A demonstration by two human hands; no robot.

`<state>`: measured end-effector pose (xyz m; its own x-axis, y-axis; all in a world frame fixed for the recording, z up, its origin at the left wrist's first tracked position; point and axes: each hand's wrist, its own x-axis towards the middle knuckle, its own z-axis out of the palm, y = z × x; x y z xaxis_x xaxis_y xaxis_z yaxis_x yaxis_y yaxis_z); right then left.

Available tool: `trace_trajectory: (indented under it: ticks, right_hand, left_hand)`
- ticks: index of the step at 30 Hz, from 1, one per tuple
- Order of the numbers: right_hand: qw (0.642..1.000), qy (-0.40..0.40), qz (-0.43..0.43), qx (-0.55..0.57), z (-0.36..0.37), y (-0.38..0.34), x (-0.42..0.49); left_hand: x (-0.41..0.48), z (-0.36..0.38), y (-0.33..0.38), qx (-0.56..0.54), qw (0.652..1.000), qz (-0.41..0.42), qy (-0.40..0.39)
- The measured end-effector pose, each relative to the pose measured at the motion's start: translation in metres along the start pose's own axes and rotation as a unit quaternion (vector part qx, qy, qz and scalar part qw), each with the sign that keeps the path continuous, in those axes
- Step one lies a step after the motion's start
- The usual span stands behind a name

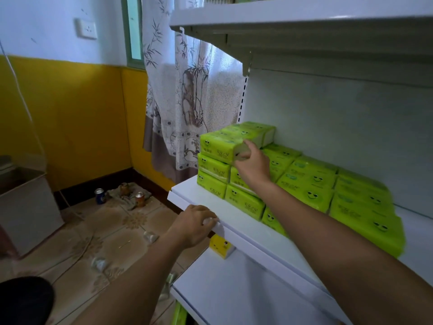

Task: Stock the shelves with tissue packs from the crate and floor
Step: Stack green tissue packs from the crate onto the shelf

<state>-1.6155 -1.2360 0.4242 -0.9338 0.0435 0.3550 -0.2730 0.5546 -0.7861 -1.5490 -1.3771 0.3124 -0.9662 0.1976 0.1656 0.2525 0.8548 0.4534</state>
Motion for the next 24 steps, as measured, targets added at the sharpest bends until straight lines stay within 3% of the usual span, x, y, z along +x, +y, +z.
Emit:
trace_trajectory:
  ticks: [6, 10, 16, 24]
  right_hand:
    - [1.0, -0.022, -0.005, -0.018, -0.021, 0.015, -0.077]
    - [0.998, -0.048, 0.032, -0.025, -0.028, 0.051, -0.146]
    - [0.982, -0.097, 0.162, -0.018, -0.02, 0.144, -0.253]
    - [0.917, -0.175, 0.356, -0.039, 0.01, 0.301, -0.397]
  left_hand:
    - [-0.055, 0.0, 0.026, 0.018, 1.0, 0.002, 0.013]
    - [-0.097, 0.031, 0.035, 0.005, 0.999, -0.029, -0.027]
    - [-0.162, 0.118, 0.034, -0.069, 0.992, -0.07, -0.084]
    - [-0.235, 0.271, 0.019, -0.14, 0.955, -0.17, -0.199]
